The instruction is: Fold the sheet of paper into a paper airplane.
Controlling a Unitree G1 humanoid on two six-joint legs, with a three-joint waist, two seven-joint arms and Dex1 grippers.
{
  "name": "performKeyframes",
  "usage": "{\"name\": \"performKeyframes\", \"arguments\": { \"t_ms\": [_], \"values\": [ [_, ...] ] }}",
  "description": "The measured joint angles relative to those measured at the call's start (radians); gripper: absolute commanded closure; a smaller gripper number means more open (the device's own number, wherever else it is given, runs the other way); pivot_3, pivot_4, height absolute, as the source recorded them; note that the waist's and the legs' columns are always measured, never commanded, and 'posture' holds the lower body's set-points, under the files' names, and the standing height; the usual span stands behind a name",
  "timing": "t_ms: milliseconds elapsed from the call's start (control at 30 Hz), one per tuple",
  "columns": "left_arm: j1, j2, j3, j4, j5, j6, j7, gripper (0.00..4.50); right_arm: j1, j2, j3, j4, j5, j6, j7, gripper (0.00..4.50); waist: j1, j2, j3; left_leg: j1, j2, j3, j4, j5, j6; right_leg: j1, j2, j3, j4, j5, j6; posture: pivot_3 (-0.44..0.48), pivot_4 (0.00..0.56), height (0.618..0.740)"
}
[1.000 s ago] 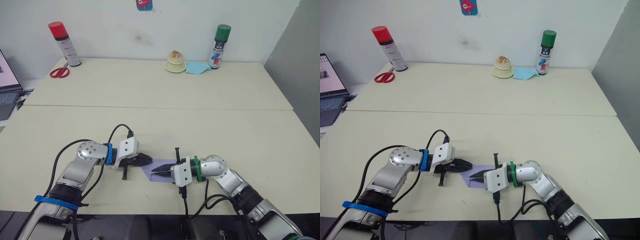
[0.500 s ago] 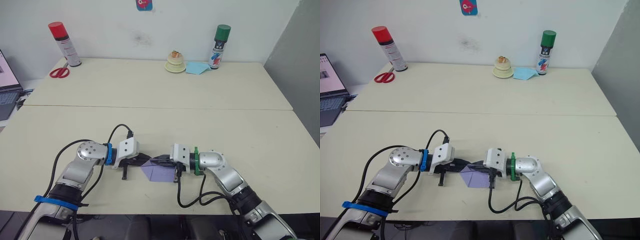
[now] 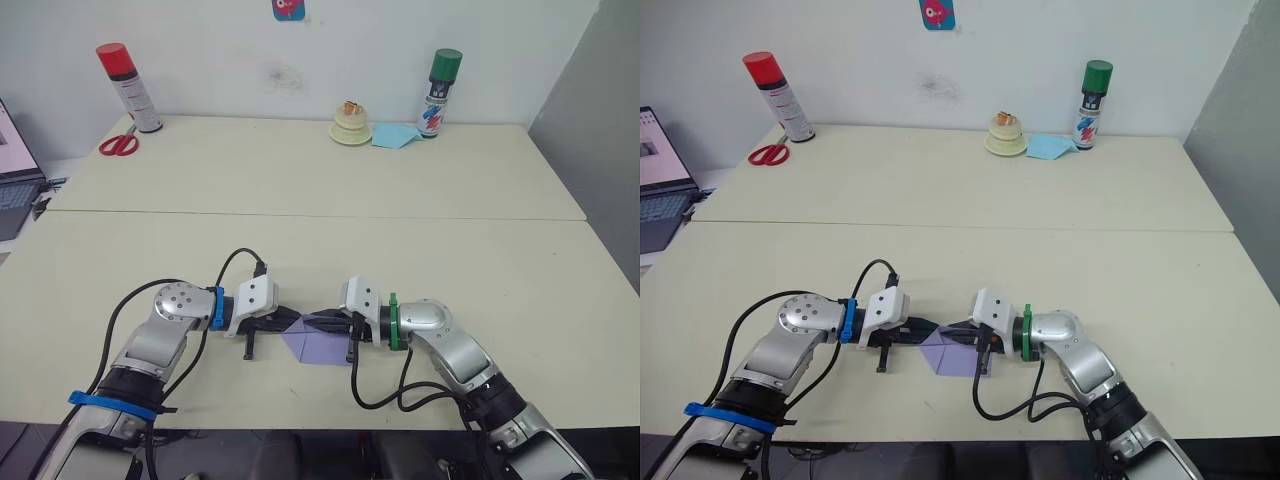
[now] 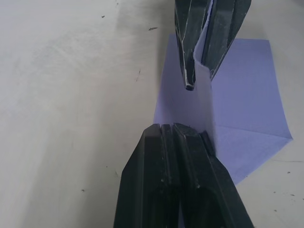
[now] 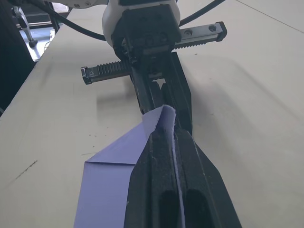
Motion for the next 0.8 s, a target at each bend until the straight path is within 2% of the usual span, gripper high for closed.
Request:
{"name": "performKeyframes", "arguments": {
  "t_ms": [167, 400, 800],
  "values": [
    [-0.004, 0.0, 0.0, 0.003, 0.0, 0.0, -0.009, 4.14, 0.025, -0.025, 0.0, -0.053, 0.007, 0.05, 0.01, 4.47, 0.0, 0.0, 0.0, -0.001, 0.0, 0.0, -0.001, 0.0, 0.0, 0.0, 0.0, 0.0, -0.002, 0.0, 0.0, 0.0, 0.15, 0.737],
    [-0.006, 0.0, 0.001, 0.011, -0.002, -0.008, -0.013, 4.14, 0.027, 0.004, -0.031, -0.065, 0.054, 0.171, -0.023, 4.47, 0.0, 0.0, 0.0, 0.0, 0.0, 0.0, -0.002, 0.0, 0.0, 0.0, 0.0, 0.0, -0.003, 0.0, 0.0, 0.0, 0.15, 0.737],
    [-0.028, 0.025, 0.011, 0.062, -0.012, -0.022, -0.034, 4.14, 0.025, -0.002, -0.032, -0.065, 0.074, 0.181, -0.028, 4.47, -0.002, 0.0, 0.0, -0.001, 0.0, 0.0, -0.002, 0.0, 0.0, 0.0, 0.0, 0.0, -0.004, 0.0, 0.0, 0.0, 0.15, 0.737]
  ]
}}
